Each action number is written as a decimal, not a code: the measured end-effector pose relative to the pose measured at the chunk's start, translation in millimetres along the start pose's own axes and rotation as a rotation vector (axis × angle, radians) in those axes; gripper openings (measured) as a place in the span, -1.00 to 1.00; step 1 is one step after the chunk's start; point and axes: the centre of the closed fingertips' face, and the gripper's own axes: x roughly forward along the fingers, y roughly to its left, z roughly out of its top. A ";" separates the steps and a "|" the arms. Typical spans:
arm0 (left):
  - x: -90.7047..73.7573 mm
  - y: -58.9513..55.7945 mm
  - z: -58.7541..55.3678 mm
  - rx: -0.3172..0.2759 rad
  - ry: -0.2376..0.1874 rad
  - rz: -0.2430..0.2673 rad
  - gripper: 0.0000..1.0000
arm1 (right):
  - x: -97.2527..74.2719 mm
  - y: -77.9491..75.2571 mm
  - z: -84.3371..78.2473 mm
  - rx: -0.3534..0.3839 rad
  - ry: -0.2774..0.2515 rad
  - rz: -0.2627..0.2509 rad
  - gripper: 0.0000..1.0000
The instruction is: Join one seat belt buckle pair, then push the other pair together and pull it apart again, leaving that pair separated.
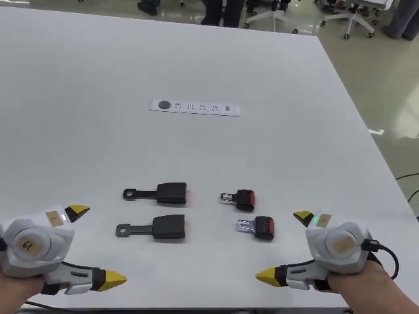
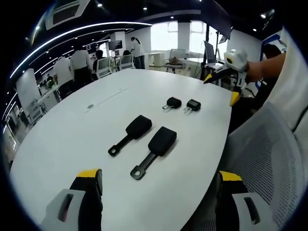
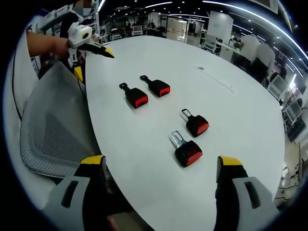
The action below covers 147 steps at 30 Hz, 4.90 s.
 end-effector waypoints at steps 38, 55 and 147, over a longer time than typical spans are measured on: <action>11.4 -8.6 10.0 0.056 0.081 -0.050 0.82 | -3.4 -18.3 -3.7 -0.099 0.016 0.037 0.59; 44.8 -1.3 18.6 0.180 0.148 -0.118 0.60 | 11.2 -26.6 -5.2 -0.170 0.063 0.118 0.28; 149.2 -6.5 2.8 0.455 0.353 -0.301 -0.33 | 90.1 -52.5 -41.0 -0.391 0.272 0.335 -0.36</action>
